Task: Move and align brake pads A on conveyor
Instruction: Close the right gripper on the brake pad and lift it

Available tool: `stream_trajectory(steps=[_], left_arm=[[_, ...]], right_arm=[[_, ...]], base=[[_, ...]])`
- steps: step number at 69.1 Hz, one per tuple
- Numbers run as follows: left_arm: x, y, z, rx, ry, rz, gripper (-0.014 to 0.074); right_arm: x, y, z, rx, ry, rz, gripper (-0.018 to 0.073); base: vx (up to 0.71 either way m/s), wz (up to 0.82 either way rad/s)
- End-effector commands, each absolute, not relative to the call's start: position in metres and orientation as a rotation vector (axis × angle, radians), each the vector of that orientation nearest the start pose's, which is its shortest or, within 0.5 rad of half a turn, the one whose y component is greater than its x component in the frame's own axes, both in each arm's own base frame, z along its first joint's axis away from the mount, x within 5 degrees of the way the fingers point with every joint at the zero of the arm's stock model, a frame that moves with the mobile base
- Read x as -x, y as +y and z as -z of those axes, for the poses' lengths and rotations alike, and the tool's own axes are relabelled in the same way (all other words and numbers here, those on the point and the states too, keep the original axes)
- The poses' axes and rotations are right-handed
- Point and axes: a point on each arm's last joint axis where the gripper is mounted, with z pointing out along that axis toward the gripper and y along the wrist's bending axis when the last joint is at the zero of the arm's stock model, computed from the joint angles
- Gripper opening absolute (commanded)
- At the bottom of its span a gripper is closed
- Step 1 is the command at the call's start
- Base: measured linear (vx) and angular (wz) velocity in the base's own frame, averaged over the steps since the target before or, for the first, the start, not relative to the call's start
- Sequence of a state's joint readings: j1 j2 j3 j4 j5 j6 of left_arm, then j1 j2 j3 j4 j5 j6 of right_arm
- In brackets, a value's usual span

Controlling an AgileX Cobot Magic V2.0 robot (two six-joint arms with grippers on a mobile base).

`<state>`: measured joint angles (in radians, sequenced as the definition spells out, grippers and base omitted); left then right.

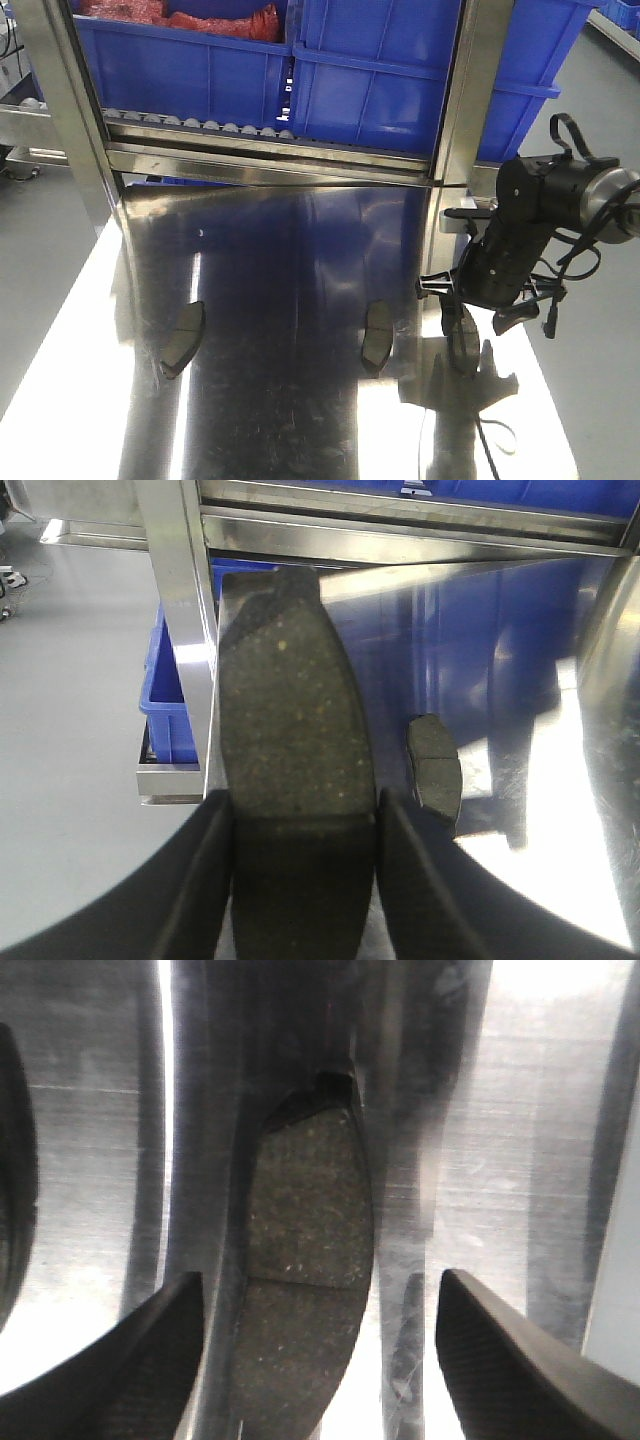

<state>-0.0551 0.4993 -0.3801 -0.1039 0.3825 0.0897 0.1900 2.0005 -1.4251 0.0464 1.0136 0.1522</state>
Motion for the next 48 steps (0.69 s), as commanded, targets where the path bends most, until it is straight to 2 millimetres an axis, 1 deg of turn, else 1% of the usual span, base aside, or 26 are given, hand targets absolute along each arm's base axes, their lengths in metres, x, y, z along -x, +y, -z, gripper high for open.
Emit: stream_trajectory(steps=[1, 10, 18, 29, 36, 43, 48], left_arm=[[-0.109, -0.010, -0.288, -0.055, 1.858, 0.089, -0.0006], [-0.109, -0.010, -0.288, -0.055, 1.858, 0.089, -0.0006], [-0.109, -0.010, -0.288, -0.055, 1.858, 0.089, -0.0006], [-0.109, -0.010, -0.288, -0.055, 1.858, 0.089, -0.0006], [-0.109, -0.010, -0.288, -0.055, 1.858, 0.089, -0.0006], [-0.109, -0.010, -0.288, -0.055, 1.858, 0.089, -0.0006], [-0.109, -0.010, -0.288, -0.055, 1.858, 0.089, -0.0006]], right_arm=[[-0.385, 0.078, -0.195, 0.028, 3.026, -0.085, 0.0468], [-0.386, 0.078, -0.189, 0.021, 3.048, -0.092, 0.0459], [-0.386, 0.078, -0.185, 0.025, 3.059, -0.087, 0.0403], [-0.388, 0.078, -0.181, 0.027, 3.055, -0.083, 0.0249], [-0.389, 0.078, -0.181, 0.039, 3.046, -0.075, 0.0102], [-0.389, 0.076, -0.182, 0.055, 3.042, -0.048, -0.0017], [-0.388, 0.075, -0.185, 0.065, 3.030, -0.029, -0.0014]], base=[[0.00, 0.00], [0.00, 0.00], [0.00, 0.00], [0.00, 0.00], [0.00, 0.00], [0.00, 0.00], [0.00, 0.00]])
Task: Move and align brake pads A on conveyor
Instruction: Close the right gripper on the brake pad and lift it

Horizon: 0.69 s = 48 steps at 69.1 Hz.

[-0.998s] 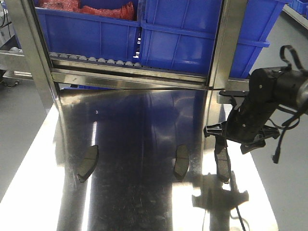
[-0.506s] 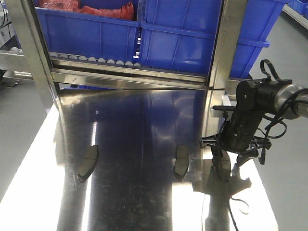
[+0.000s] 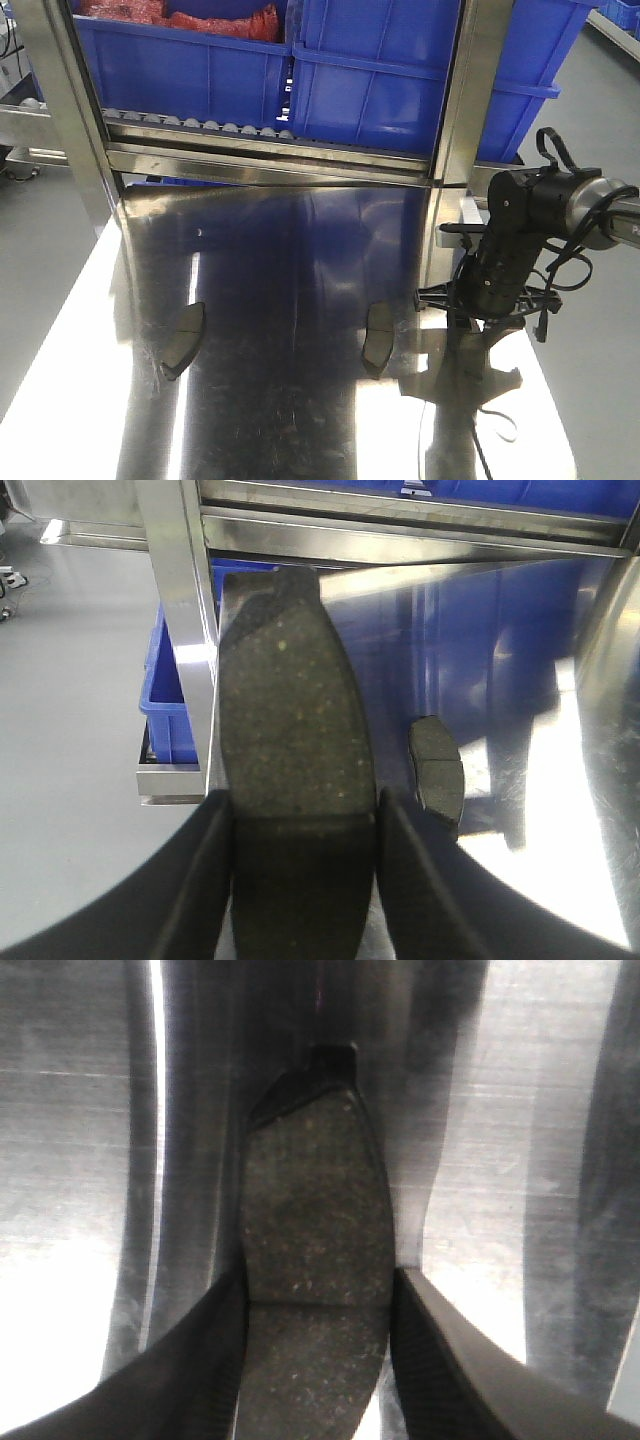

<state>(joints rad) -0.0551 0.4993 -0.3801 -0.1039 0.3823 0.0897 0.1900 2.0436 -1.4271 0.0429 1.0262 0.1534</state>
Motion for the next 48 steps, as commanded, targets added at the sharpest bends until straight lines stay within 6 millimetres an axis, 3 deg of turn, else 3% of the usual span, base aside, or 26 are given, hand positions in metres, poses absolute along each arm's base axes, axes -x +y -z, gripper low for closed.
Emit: stream_trajectory(steps=[1, 20, 48], left_arm=[[-0.109, -0.010, -0.288, -0.055, 1.858, 0.089, -0.0006], [-0.109, -0.010, -0.288, -0.055, 1.858, 0.089, -0.0006], [-0.109, -0.010, -0.288, -0.055, 1.858, 0.089, -0.0006]], right_arm=[[-0.388, 0.074, -0.186, 0.072, 3.025, -0.018, -0.0013], [-0.357, 0.065, -0.220, 0.088, 2.810, -0.015, -0.0010], [-0.270, 0.050, -0.279, 0.065, 2.517, -0.099, -0.0007]], base=[[0.00, 0.00], [0.00, 0.00], [0.00, 0.00]])
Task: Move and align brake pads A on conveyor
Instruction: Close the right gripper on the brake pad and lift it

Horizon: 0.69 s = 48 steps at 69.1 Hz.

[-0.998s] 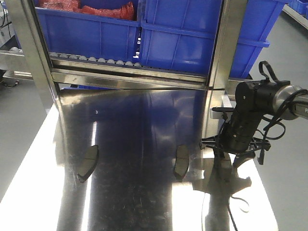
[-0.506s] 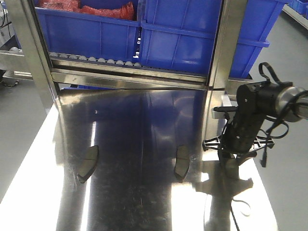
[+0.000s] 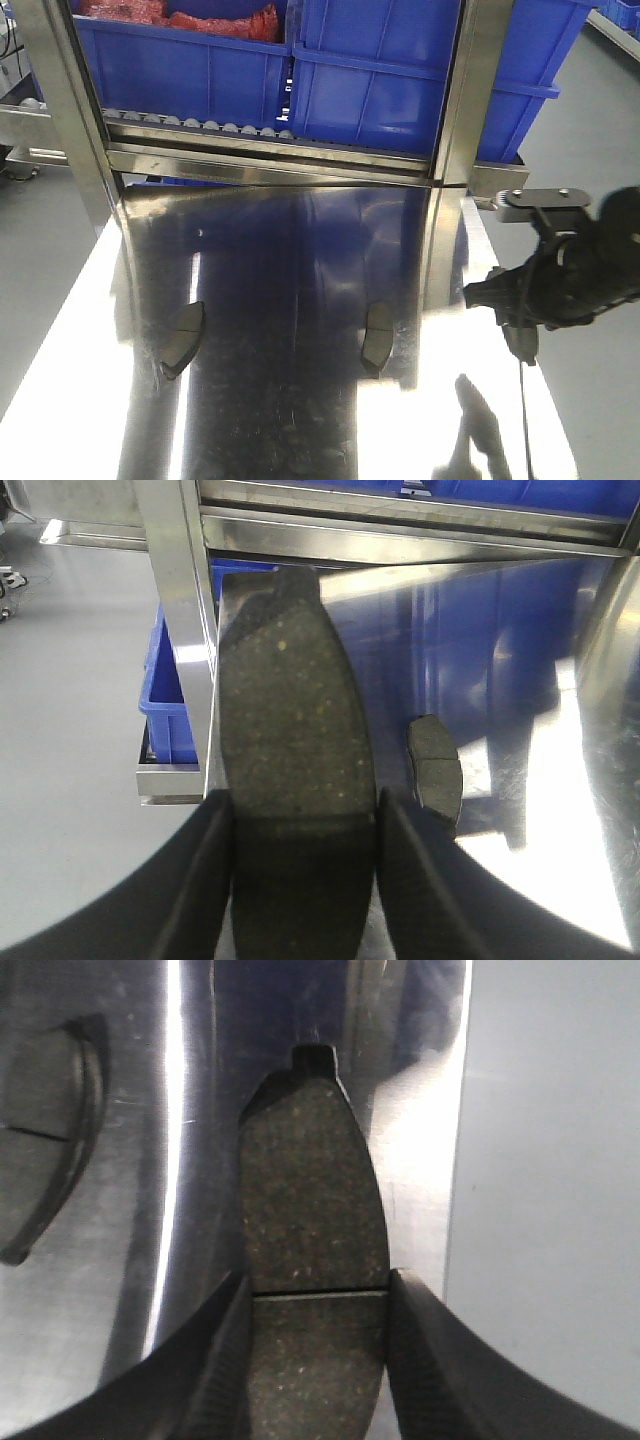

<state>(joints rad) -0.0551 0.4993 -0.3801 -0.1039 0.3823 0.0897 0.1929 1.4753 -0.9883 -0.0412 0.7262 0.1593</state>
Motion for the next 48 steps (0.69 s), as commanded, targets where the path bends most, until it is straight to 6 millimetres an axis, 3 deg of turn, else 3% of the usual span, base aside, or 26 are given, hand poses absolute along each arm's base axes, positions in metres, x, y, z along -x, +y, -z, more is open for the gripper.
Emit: stream_trajectory(steps=[1, 33, 48], left_arm=[[-0.109, -0.010, -0.288, -0.055, 1.858, 0.089, -0.0006], [-0.109, -0.010, -0.288, -0.055, 1.858, 0.089, -0.0006], [-0.109, -0.010, -0.288, -0.055, 1.858, 0.089, -0.0006]], right_arm=[[-0.265, 0.049, -0.284, 0.064, 2.496, -0.103, -0.0007], [-0.143, 0.026, -0.315, 0.057, 2.097, -0.179, -0.0007], [-0.100, 0.018, -0.320, 0.073, 1.930, -0.185, -0.0007]], base=[[0.00, 0.00], [0.00, 0.00], [0.00, 0.00]])
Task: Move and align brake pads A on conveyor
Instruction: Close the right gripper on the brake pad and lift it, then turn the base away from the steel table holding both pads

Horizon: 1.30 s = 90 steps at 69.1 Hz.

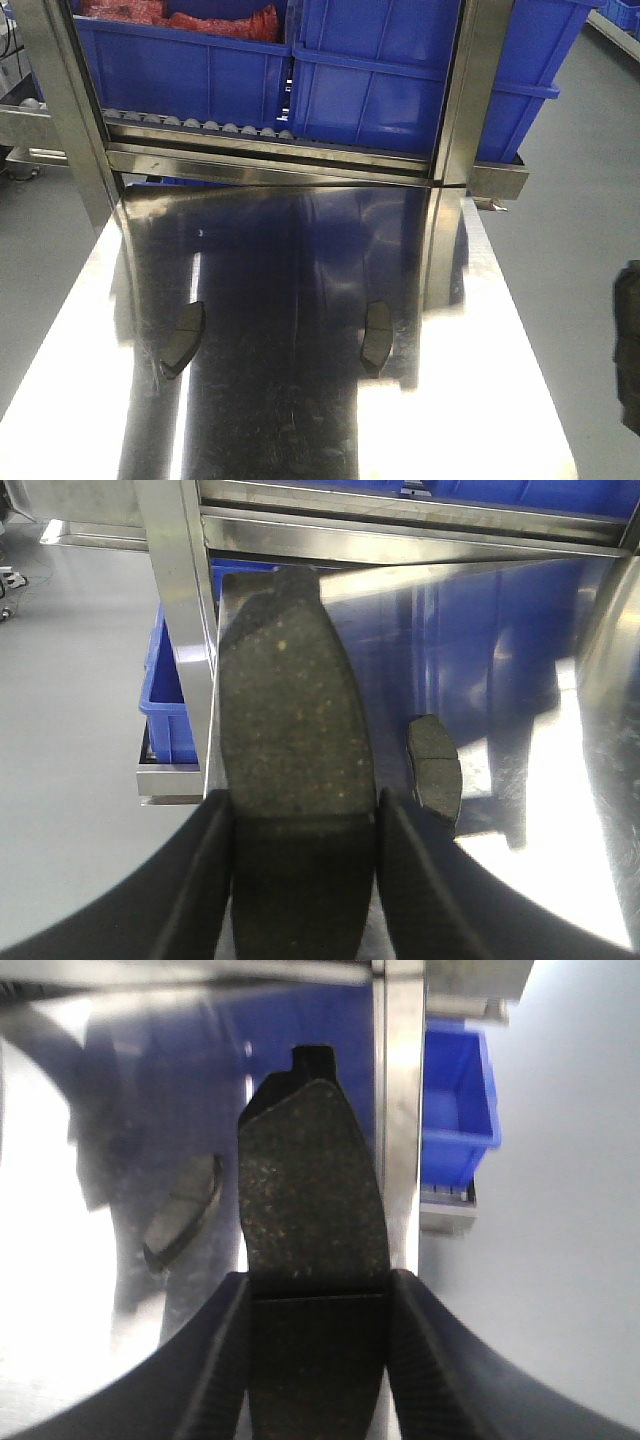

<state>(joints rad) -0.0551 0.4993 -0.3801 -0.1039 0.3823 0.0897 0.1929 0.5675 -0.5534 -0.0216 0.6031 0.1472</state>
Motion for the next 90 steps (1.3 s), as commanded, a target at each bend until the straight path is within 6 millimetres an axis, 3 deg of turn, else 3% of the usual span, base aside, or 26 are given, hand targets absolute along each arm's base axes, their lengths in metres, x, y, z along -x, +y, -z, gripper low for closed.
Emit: stream_trajectory(steps=[1, 15, 67, 90], left_arm=[[-0.109, -0.010, -0.288, -0.055, 1.858, 0.089, -0.0006], [-0.109, -0.010, -0.288, -0.055, 1.858, 0.089, -0.0006], [-0.109, -0.009, -0.288, -0.056, 1.858, 0.088, -0.0006], [-0.109, -0.010, -0.287, -0.056, 1.861, 0.088, -0.0006]], right_arm=[[-0.098, 0.018, -0.321, 0.075, 1.920, -0.184, -0.0007], [-0.084, 0.015, -0.320, 0.076, 1.842, -0.185, -0.0007], [-0.084, 0.015, -0.320, 0.076, 1.849, -0.184, -0.0007], [-0.084, 0.015, -0.320, 0.076, 1.851, -0.185, -0.0007]], base=[[0.00, 0.00], [0.00, 0.00], [0.00, 0.01], [-0.09, 0.47]])
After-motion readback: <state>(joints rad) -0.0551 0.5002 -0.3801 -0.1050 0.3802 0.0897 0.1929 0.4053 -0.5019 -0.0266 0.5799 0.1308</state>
